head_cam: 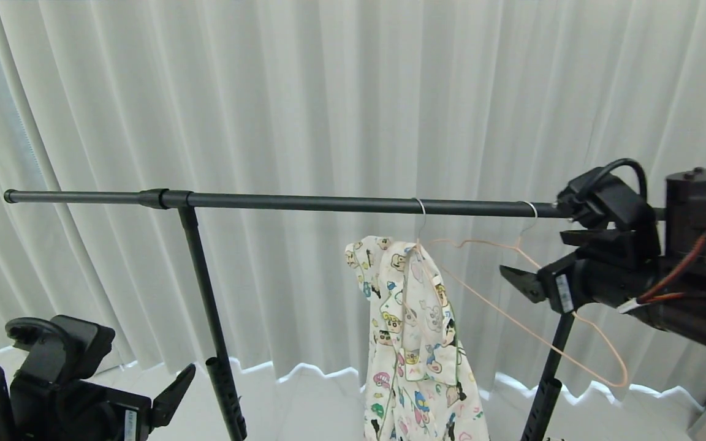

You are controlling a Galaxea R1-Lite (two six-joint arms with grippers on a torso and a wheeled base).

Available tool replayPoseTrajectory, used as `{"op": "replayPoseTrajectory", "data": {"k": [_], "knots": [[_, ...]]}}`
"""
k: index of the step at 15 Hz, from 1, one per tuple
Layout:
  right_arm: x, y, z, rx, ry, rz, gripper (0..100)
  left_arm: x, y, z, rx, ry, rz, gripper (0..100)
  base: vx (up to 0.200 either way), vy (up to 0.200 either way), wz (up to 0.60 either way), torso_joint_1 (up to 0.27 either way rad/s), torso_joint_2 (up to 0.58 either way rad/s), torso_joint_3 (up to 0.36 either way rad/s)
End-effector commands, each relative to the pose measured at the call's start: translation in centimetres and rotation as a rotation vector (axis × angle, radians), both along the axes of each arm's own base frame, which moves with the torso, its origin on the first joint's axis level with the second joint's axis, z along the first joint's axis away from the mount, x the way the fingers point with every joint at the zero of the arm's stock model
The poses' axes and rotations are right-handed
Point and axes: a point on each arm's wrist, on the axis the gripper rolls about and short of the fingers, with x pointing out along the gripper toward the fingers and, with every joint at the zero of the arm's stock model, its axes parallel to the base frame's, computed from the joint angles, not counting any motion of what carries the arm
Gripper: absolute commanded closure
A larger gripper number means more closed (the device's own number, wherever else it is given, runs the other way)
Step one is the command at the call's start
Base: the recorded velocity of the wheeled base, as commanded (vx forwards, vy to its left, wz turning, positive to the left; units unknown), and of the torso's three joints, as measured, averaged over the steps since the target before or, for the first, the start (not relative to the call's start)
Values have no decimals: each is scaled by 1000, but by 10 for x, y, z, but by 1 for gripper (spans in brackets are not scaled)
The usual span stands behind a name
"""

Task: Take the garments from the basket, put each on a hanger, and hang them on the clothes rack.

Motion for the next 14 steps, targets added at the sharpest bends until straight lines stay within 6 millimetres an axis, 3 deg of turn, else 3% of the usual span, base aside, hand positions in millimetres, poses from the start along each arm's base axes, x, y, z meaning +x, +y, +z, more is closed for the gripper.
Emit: {"op": "replayPoseTrajectory", "data": {"k": [1,5,8,11,14], "knots": [[-25,-52,6,-44,-76,-123,0,-11,5,-2,3,-10,18,0,-200,0,0,22,7,-7],[-48,-111,-7,-159,-96,-364,0,-10,17,-1,7,-20,145,0,-200,0,0,-4,1,7],[-73,-141,-31,-219,-50,-531,0,-13,21,1,7,-36,186,0,-200,0,0,1,1,2],[-94,-151,-53,-240,-4,-608,0,-20,23,-1,26,-16,222,0,-200,0,0,4,-2,5],[-112,-151,-78,-253,42,-614,0,-43,29,-7,59,48,255,0,-200,0,0,4,2,1]]}}
